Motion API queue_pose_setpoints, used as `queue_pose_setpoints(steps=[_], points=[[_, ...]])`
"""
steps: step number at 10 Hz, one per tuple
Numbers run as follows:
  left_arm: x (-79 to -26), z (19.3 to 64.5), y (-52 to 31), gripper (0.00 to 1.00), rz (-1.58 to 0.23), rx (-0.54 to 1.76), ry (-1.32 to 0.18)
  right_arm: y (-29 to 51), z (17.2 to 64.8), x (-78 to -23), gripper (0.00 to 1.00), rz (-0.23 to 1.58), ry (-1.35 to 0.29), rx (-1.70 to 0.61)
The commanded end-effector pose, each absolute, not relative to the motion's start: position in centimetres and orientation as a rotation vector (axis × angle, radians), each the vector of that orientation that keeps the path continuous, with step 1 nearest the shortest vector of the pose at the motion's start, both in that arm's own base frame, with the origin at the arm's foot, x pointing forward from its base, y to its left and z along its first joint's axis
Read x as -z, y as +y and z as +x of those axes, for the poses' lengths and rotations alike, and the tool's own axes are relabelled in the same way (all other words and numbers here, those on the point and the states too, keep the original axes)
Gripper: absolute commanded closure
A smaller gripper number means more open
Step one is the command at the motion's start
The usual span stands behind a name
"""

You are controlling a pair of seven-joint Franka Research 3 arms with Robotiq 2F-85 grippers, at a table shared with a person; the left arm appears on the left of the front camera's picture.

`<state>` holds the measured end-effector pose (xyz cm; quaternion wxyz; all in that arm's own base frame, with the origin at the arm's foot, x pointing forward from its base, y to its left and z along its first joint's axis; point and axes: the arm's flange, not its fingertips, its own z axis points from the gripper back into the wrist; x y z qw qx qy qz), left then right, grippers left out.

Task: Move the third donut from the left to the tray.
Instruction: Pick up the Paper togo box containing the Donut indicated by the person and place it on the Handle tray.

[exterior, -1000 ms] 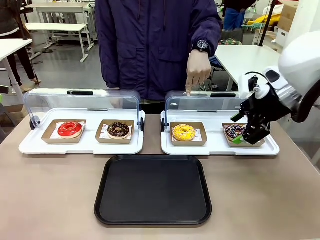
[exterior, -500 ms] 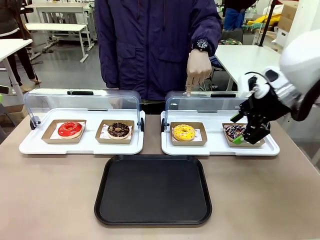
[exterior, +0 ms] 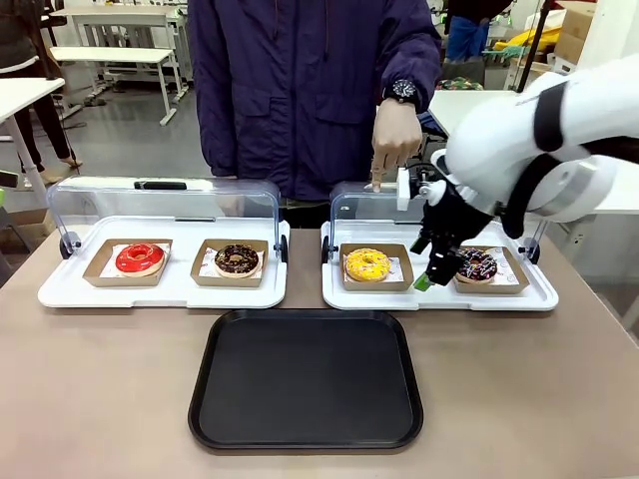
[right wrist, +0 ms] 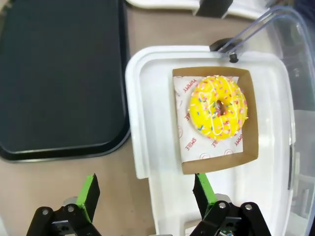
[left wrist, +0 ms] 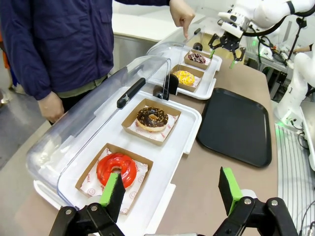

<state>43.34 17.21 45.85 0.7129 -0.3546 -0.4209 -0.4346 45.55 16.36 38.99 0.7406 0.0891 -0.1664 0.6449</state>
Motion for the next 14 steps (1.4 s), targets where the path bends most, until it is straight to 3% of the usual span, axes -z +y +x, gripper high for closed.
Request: queue_pose_setpoints(steps=[1, 4, 14], points=[[-46.2, 43.2, 17.1, 0.0, -0.788, 0.961, -0.923, 18.1, 47.6, -38.6, 0.0, 0.114, -0.319, -1.392], [-46.2, 43.2, 17.1, 0.0, -0.788, 0.961, -0.923, 19.8, 50.6, -37.2, 0.0, 0.082, -0.261, -1.424], [-46.2, 43.2, 17.1, 0.0, -0.788, 0.961, -0.923, 20.2, 53.6, -32.6, 0.0, 0.014, -0.18, -1.474]])
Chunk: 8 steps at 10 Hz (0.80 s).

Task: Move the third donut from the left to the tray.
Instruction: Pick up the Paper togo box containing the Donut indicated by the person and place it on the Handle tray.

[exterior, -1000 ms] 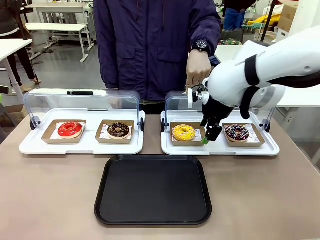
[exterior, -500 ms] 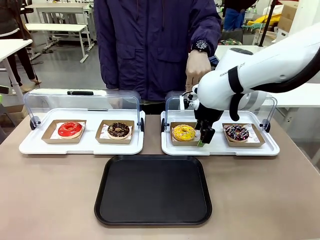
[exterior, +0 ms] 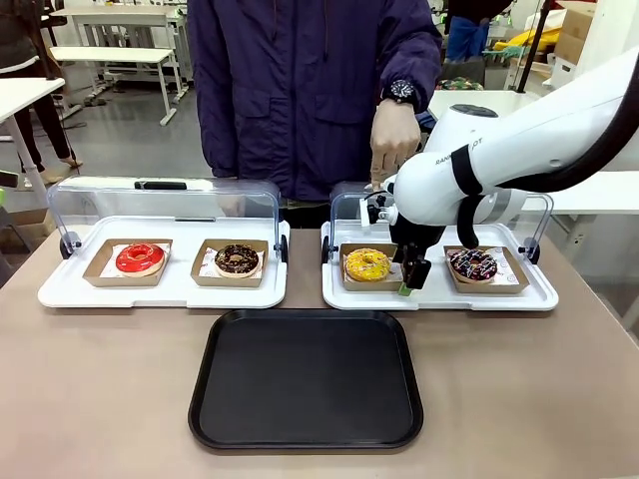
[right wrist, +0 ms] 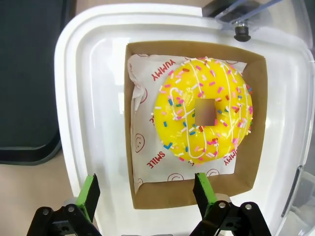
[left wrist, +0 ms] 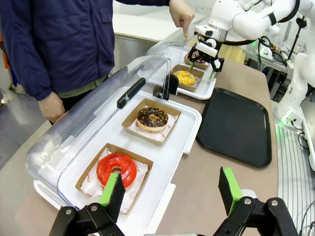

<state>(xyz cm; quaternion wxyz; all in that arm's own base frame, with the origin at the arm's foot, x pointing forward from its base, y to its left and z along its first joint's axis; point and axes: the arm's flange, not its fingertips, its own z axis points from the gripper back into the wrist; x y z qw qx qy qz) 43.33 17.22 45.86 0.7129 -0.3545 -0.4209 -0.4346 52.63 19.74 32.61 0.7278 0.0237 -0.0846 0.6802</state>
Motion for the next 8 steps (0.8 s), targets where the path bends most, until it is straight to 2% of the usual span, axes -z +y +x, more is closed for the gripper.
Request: queue_pose_setpoints(steps=[1, 7, 8], points=[[-46.2, 43.2, 17.1, 0.0, -0.788, 0.961, -0.923, 20.2, 53.8, -32.3, 0.0, 0.006, -0.174, -1.478], [-46.2, 43.2, 17.1, 0.0, -0.788, 0.961, -0.923, 20.4, 53.7, -31.1, 0.0, -0.007, -0.155, -1.485], [-46.2, 43.2, 17.1, 0.0, -0.788, 0.961, -0.923, 20.4, 53.7, -31.1, 0.59, -0.009, -0.153, -1.482]])
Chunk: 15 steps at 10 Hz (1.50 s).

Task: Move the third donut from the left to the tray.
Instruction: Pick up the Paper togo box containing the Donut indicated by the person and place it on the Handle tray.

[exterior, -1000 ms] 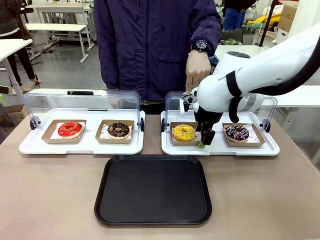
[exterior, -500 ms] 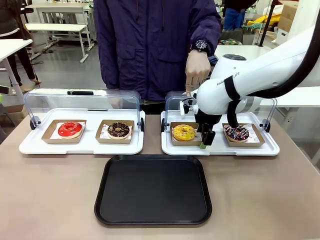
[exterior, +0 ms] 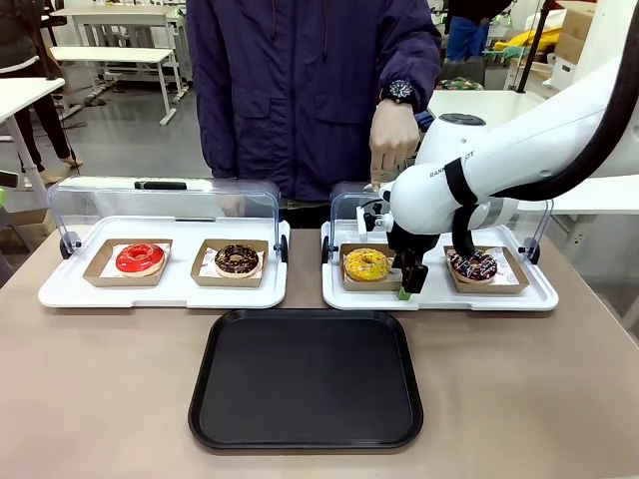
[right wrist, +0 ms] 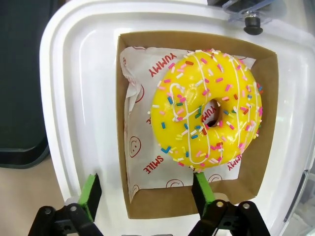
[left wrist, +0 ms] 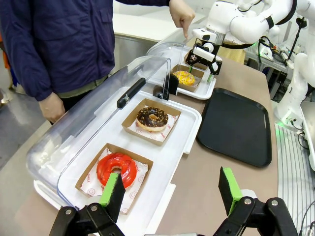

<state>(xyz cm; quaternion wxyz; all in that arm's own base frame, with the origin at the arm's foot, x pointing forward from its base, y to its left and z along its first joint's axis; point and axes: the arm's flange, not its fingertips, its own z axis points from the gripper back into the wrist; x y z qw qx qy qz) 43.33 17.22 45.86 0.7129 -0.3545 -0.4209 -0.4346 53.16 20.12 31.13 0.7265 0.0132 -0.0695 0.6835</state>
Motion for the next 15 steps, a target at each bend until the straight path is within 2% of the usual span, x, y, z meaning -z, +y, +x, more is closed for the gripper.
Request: queue_pose_setpoints(steps=[1, 2, 3, 4, 10, 12, 15], points=[[-46.2, 43.23, 17.06, 0.0, -0.788, 0.961, -0.923, 20.42, 53.61, -31.15, 0.59, -0.008, -0.146, -1.479], [-46.2, 43.23, 17.06, 0.0, -0.788, 0.961, -0.923, 20.53, 53.53, -31.15, 1.0, -0.006, -0.14, -1.479], [-46.2, 43.23, 17.06, 0.0, -0.788, 0.961, -0.923, 20.7, 53.33, -31.16, 0.61, -0.007, -0.131, -1.483], [-46.2, 43.23, 17.06, 0.0, -0.788, 0.961, -0.923, 20.83, 53.29, -31.15, 1.0, -0.012, -0.12, -1.485], [-46.2, 43.23, 17.06, 0.0, -0.788, 0.961, -0.923, 20.97, 53.03, -31.29, 1.0, -0.03, -0.096, -1.495], [-46.2, 43.23, 17.06, 0.0, -0.788, 0.961, -0.923, 20.99, 52.9, -31.75, 1.0, 0.043, -0.112, -1.475], [-46.2, 43.23, 17.06, 0.0, -0.788, 0.961, -0.923, 20.68, 52.82, -31.05, 1.0, -0.008, -0.122, -1.52]])
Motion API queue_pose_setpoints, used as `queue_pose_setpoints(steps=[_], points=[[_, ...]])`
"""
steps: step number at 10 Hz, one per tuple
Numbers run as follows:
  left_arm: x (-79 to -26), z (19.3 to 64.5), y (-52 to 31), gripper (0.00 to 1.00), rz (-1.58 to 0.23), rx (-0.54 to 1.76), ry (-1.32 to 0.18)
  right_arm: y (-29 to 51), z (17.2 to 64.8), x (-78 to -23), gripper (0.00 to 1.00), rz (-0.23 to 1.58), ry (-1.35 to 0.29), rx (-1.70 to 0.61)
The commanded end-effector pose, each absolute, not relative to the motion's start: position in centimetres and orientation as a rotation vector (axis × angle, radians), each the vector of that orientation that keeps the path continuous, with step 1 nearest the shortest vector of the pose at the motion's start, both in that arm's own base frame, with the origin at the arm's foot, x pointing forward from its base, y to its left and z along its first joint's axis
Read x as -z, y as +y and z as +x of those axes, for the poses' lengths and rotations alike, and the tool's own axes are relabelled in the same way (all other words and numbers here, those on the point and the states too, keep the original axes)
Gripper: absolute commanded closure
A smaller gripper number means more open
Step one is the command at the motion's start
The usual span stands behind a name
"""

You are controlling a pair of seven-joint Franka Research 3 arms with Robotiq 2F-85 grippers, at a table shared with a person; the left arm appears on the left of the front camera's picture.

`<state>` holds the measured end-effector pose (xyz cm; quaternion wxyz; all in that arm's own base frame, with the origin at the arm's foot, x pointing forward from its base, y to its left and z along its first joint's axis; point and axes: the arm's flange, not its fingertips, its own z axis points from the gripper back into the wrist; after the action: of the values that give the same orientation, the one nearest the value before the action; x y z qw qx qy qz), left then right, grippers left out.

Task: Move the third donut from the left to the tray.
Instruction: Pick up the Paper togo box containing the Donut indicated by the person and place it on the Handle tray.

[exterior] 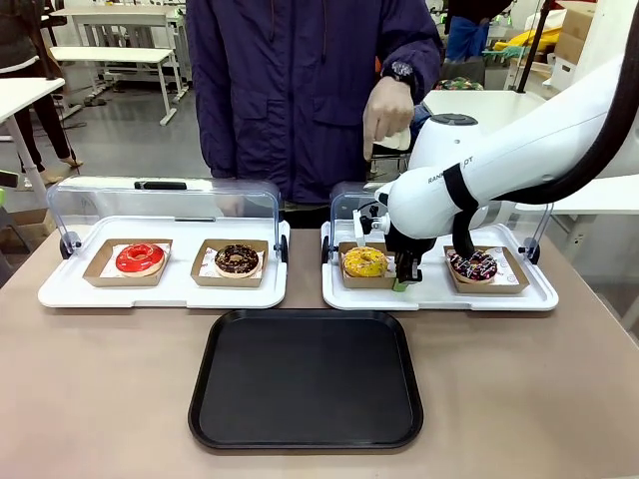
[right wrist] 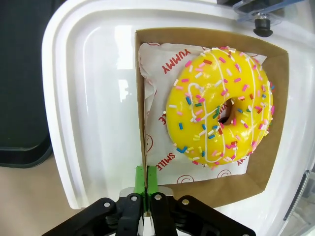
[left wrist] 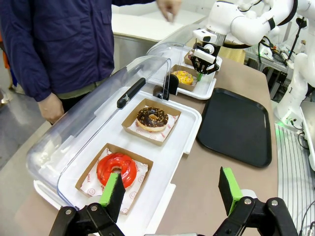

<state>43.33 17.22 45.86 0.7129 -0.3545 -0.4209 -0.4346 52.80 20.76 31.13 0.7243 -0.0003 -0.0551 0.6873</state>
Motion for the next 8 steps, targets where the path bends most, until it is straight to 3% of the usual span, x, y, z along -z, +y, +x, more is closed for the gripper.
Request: queue_pose_setpoints(steps=[1, 8], points=[[-46.2, 43.2, 17.1, 0.0, -0.788, 0.961, -0.923, 20.8, 52.8, -31.1, 0.98, 0.0, -0.122, -1.516], [-46.2, 43.2, 17.1, 0.0, -0.788, 0.961, -0.923, 21.6, 47.5, -37.9, 0.98, -0.146, -0.226, -1.439]])
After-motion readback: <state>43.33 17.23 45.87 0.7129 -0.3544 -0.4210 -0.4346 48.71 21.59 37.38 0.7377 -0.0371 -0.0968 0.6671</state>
